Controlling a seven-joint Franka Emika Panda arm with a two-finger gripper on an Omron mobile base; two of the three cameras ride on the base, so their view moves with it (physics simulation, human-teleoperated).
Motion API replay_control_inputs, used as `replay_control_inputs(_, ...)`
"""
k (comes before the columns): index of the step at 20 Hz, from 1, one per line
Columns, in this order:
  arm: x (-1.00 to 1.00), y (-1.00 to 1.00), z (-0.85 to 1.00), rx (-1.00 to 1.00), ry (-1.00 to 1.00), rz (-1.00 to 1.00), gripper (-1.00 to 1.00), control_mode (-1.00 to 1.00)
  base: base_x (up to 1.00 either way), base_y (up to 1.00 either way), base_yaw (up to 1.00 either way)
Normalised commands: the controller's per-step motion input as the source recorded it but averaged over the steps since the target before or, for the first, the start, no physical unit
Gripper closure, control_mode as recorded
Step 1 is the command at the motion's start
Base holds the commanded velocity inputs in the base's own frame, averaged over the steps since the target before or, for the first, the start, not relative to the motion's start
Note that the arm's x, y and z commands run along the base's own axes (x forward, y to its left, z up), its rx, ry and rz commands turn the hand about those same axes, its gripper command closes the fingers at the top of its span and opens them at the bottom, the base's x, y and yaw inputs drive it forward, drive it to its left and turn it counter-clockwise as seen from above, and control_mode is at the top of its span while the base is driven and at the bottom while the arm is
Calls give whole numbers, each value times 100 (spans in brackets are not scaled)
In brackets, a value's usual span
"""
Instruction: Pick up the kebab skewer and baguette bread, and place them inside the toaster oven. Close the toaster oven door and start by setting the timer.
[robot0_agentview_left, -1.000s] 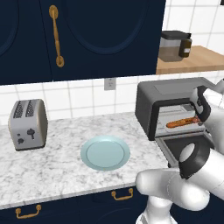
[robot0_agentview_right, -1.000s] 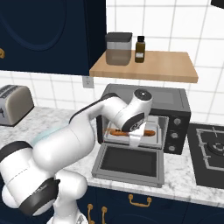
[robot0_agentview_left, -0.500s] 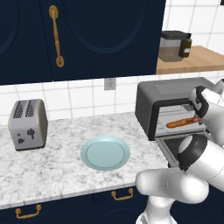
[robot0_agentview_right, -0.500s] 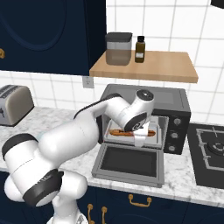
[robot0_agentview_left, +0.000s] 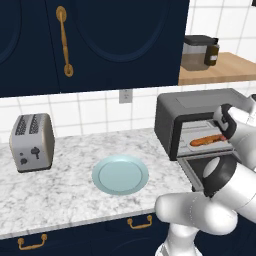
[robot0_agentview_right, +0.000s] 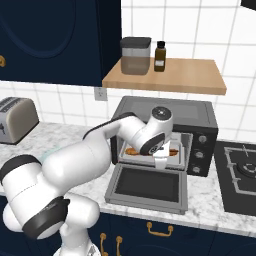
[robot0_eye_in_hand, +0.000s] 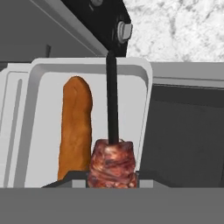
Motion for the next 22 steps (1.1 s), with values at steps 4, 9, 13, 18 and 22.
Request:
replay_control_inputs(4,8,0,-28,0,3,0,100,-100,0,0,0)
replay_control_inputs(9,29,0,-15,0,0,0,-100,-100,0,0,0)
replay_control_inputs(13,39,0,-5,0,0,0,-100,-100,0,0,0)
replay_control_inputs(18,31,0,0,3,0,-3,-100,-100,0,0,0)
replay_control_inputs(22,25,0,0,8,0,-8,-100,-100,0,0,0)
